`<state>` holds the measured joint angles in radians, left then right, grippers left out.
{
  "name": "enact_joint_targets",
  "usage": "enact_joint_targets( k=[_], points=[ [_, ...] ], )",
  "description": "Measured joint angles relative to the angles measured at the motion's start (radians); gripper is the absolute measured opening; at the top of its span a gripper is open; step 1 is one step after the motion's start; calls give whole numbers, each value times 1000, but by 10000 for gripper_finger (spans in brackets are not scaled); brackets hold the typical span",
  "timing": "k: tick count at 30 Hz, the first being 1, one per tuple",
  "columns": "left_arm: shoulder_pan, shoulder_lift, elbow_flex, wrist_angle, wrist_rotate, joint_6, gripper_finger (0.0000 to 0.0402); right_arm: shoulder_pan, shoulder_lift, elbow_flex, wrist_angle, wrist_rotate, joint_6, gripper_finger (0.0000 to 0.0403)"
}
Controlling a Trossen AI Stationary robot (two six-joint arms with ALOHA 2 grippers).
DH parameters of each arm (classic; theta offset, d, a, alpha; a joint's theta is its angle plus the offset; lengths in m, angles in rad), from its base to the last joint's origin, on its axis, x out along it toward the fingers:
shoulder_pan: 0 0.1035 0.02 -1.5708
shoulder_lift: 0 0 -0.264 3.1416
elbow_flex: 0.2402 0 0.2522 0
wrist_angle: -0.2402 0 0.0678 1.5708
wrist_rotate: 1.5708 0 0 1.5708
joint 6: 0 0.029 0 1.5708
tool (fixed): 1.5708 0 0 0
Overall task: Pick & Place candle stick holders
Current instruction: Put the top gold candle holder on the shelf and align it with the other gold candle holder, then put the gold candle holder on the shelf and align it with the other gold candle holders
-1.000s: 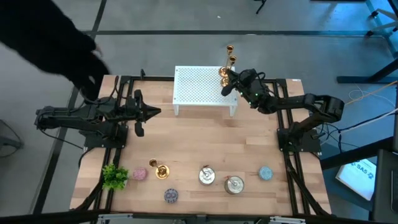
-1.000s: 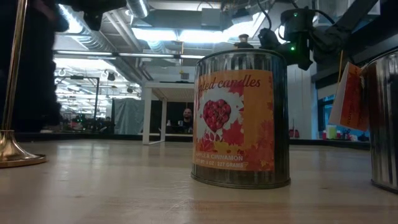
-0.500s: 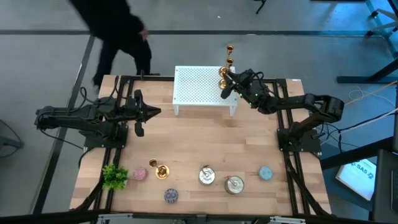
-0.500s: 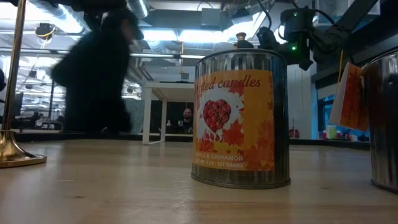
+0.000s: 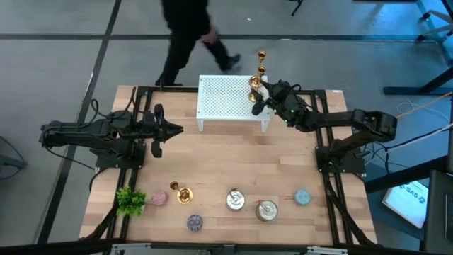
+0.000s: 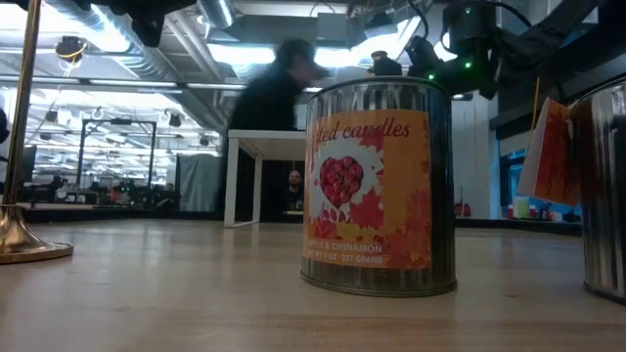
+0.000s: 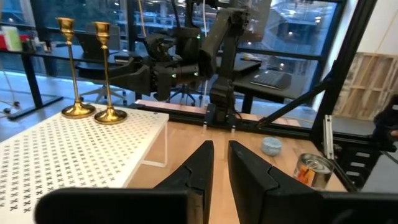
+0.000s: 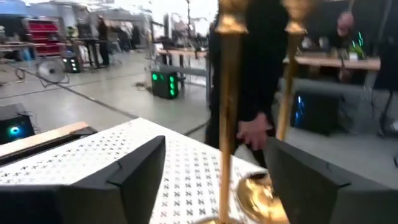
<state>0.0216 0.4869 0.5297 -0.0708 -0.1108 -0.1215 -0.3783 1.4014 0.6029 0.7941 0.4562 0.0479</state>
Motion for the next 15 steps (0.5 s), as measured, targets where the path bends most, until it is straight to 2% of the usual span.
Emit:
enact_joint_targets(
  k=[6,12,15],
  points=[
    [0,-1,39,-72,28,-25,32,19,-112,0,-192,19,55,306],
    [0,4,199,-325,121,-113,26,53,-257,0,-466,13,128,307],
    [-13,16,276,-439,200,-131,24,79,-315,0,-604,7,173,307]
  ],
)
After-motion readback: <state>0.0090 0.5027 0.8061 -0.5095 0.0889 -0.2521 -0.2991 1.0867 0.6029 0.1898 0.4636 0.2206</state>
